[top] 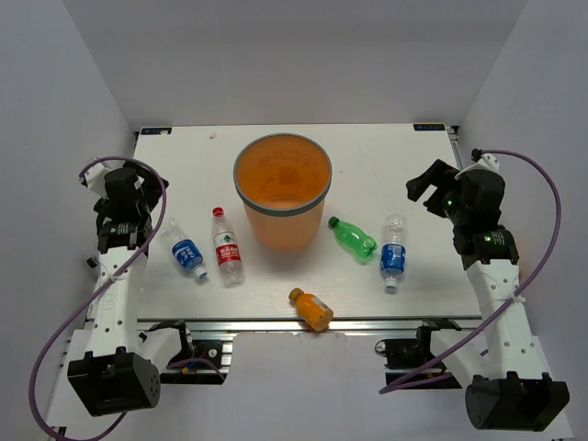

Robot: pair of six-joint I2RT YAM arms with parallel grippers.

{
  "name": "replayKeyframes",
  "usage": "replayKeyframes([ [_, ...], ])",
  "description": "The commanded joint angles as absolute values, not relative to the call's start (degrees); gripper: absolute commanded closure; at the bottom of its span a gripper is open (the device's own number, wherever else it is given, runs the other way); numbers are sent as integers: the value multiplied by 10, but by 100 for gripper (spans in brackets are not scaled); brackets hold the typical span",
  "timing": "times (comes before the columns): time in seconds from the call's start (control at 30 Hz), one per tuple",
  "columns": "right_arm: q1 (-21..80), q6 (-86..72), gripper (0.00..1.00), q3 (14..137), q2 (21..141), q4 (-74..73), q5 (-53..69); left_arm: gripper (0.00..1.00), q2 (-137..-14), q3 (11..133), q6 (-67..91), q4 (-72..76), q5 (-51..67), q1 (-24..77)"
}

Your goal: Put the plastic bottles in the bin

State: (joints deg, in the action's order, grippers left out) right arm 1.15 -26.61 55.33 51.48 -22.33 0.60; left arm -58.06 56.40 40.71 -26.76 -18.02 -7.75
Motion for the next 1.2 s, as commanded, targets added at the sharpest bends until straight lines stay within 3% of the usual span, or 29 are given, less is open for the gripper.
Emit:
replayKeyframes([
  [0.0,11,-265,11,556,527,-212,43,2,-580,551,416,-272,-197,-77],
  [0.2,11,-224,11,507,549,-195,25,2,-584,535,425,-274,-200,-77],
  [0.53,12,-236,11,469,711,-175,24,2,-608,523,433,-273,-192,-77],
  [0.9,41,-263,11,426,805,-134,18,2,-613,504,446,-275,-201,-77],
  [1.0,46,-275,36,425,809,-128,8,2,-619,504,446,-279,-203,-76],
  [1.03,45,-278,54,438,799,-132,3,2,-620,504,447,-280,-203,-76],
  [1.17,45,-265,67,531,754,-164,-28,2,-627,504,453,-287,-204,-77],
])
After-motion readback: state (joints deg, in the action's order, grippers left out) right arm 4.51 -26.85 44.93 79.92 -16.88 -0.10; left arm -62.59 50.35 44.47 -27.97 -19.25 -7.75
